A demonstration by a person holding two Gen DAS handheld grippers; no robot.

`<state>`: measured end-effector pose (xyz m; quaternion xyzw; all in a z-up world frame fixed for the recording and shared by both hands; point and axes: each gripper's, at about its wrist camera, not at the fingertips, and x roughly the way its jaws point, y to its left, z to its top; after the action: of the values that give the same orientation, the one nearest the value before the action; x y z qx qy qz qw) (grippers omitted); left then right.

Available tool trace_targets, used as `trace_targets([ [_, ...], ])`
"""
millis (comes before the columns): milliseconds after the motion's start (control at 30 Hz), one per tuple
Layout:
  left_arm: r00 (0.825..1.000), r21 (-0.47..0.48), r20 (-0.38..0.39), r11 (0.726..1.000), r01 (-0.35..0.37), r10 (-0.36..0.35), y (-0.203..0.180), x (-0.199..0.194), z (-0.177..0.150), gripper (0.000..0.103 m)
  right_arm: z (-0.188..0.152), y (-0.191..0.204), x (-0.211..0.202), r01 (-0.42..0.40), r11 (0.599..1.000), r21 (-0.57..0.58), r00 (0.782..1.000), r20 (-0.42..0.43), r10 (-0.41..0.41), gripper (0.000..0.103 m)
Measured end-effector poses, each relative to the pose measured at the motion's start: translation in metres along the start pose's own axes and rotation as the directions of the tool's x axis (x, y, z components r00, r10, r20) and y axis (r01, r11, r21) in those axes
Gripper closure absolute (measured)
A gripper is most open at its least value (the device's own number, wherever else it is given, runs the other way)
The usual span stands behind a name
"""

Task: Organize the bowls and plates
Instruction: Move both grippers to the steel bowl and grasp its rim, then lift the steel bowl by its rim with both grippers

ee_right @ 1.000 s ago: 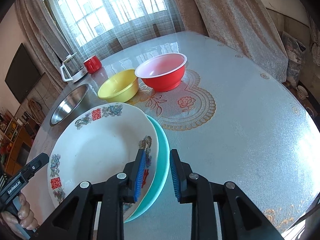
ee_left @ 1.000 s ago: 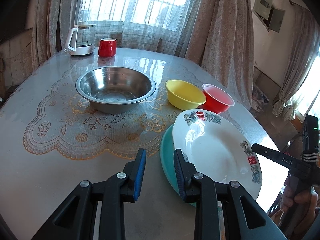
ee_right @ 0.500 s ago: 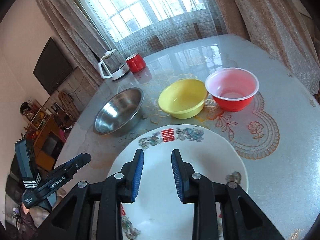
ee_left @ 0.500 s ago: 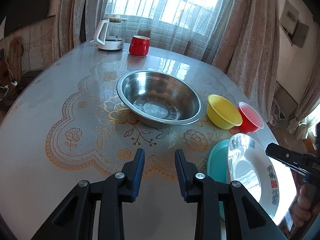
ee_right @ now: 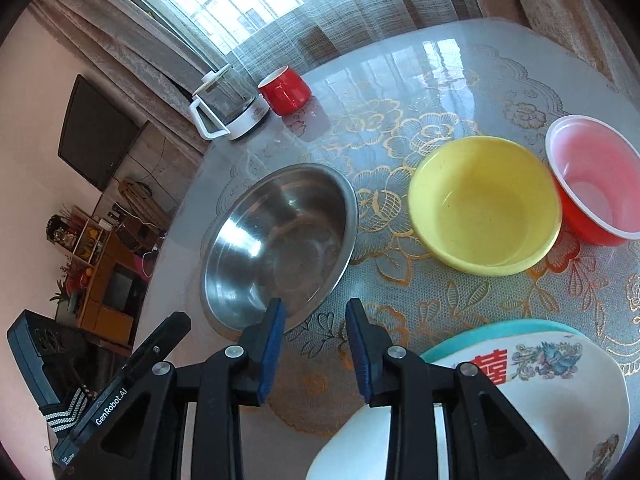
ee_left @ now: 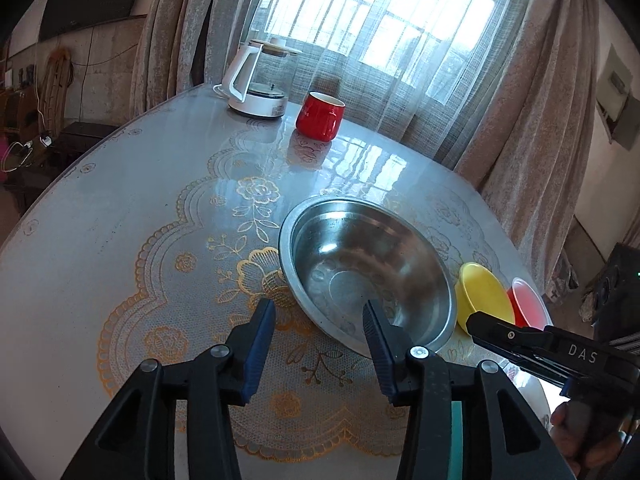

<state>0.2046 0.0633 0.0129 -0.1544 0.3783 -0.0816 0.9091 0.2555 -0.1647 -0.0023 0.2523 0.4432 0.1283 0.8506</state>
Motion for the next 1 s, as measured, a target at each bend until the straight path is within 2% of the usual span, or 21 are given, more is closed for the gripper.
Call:
trace_targets([
  [167,0.999,0.029,0.007,0.999,-0.036,0.036,-0.006,0.014,0.010,0.058,0.009,0.002,0.013,-0.008,1.000,0.010,1.000,-0.016,0.009,0.070],
  [233,0.999,0.055,-0.004,0.998,-0.044,0.044,-0.009,0.021,0.010,0.073,0.010,0.002,0.016,0.011,1.000,0.008,1.000,-0.020,-0.011,0.069],
  [300,0.999,0.059,-0.016,0.997,-0.048,0.049,-0.010,0.027,0.010,0.077,0.011,0.001,0.019,0.028,1.000,0.007,0.999,-0.023,-0.027,0.068],
  [367,0.999,0.069,-0.009,0.997,-0.044,0.045,-0.013,0.028,0.009,0.087,0.012,0.001,0.023,0.037,0.999,0.001,0.999,-0.032,-0.037,0.069],
  [433,0.999,0.076,-0.020,0.996,-0.041,0.043,-0.016,0.030,0.009,0.095,0.014,0.002,0.028,0.062,0.998,-0.019,0.997,-0.038,-0.063,0.073],
  [500,0.999,0.095,-0.022,0.994,-0.045,0.048,-0.020,0.031,0.007,0.098,0.014,0.002,0.033,0.085,0.996,-0.032,0.995,-0.055,-0.086,0.080],
  [533,0.999,0.100,-0.025,0.994,-0.041,0.044,-0.022,0.030,0.005,0.098,0.013,0.002,0.035,0.086,0.996,-0.037,0.994,-0.058,-0.088,0.084],
  [700,0.999,0.129,-0.024,0.991,-0.034,0.037,-0.028,0.026,-0.004,0.099,0.011,0.004,0.035,0.090,0.994,-0.058,0.994,-0.051,-0.093,0.084],
  [867,0.999,0.089,-0.023,0.996,-0.025,0.027,-0.021,0.018,-0.004,0.099,0.014,0.004,0.037,0.098,0.994,-0.049,0.994,-0.053,-0.100,0.084],
  [900,1.000,0.073,-0.022,0.997,-0.012,0.014,-0.017,0.015,-0.003,0.096,0.014,0.005,0.038,0.103,0.993,-0.056,0.993,-0.051,-0.106,0.084],
  [967,1.000,0.036,-0.017,0.999,0.002,-0.001,-0.010,0.012,0.002,0.080,0.016,0.006,0.039,0.106,0.993,-0.054,0.993,-0.051,-0.109,0.084],
  [1000,1.000,0.018,-0.010,1.000,0.004,-0.004,-0.007,0.011,0.004,0.069,0.016,0.006,0.039,0.107,0.993,-0.053,0.993,-0.051,-0.109,0.084],
])
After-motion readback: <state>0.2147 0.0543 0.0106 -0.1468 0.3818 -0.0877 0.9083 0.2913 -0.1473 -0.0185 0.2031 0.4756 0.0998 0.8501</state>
